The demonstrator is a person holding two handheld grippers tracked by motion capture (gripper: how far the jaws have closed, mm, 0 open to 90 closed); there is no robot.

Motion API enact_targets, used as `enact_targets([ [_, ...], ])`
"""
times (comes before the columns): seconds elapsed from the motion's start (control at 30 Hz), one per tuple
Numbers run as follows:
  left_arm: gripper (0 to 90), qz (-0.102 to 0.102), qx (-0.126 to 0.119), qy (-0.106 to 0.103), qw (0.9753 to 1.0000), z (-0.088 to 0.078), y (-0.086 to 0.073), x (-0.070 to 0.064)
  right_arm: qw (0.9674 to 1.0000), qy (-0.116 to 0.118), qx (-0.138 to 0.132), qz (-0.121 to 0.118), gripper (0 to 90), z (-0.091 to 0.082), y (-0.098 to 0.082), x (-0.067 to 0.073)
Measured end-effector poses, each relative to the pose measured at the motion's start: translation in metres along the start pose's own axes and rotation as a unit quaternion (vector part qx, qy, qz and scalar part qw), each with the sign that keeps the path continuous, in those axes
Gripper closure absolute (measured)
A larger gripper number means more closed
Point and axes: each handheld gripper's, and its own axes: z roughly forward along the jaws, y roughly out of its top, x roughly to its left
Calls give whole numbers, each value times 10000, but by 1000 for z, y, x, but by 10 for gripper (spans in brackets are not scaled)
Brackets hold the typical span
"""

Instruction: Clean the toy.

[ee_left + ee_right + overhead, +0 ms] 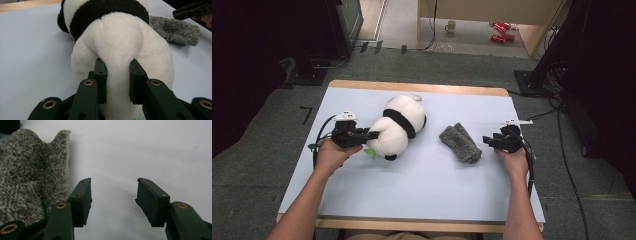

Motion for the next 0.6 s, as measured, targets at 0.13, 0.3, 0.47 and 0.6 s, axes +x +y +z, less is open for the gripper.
enact_targets([
  [0.13, 664, -28, -36, -128, 9999, 2, -7, 6, 10000, -27, 68, -7, 454, 3, -1, 0],
  [0.3, 477, 130, -106, -215, 9996, -1, -9, 5, 9996, -195, 222, -46, 451, 6, -3, -2],
  [0.47, 385, 52, -223, -289, 9993, -11, -11, 11, 9992, -272, 148, -248, 455, 8, -6, 0],
  [0.6, 389, 66, -356, -74, 9993, -27, -15, 21, 9993, -260, -11, -268, 461, 8, -10, -1],
])
